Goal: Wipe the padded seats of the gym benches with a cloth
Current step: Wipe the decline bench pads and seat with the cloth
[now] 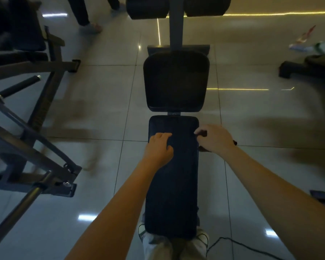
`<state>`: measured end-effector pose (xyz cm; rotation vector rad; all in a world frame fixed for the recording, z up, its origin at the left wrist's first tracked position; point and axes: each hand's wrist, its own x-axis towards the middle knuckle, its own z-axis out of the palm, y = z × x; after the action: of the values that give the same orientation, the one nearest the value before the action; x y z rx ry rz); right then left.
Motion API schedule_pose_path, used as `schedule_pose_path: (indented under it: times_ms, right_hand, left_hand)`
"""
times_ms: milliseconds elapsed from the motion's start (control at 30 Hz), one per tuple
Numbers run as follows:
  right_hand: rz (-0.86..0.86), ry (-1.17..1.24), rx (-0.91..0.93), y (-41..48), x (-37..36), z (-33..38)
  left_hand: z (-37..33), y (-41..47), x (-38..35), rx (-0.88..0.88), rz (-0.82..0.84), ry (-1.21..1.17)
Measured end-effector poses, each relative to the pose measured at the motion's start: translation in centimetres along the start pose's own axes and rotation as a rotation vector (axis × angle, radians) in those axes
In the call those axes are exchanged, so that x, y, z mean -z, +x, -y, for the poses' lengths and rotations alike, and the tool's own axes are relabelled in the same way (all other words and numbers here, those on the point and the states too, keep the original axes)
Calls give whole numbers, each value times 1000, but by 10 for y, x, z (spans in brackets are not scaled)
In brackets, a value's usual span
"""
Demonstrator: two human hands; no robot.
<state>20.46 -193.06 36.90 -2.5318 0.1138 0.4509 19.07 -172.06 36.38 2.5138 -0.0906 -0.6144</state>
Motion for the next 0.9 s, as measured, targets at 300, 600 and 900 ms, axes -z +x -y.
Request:
schedule_pose_path:
  times_ms: [300, 600, 900]
  right_hand:
    - [-71, 94, -64, -8, -21, 4]
    - [-342, 272, -323, -3, -43, 35]
    - [-483, 412, -599, -59, -130, 81]
  left_hand:
    - [7, 1, -7, -43, 48, 45]
    - [42, 43, 30, -310, 200, 178]
    - [89, 36, 44, -553, 326, 258]
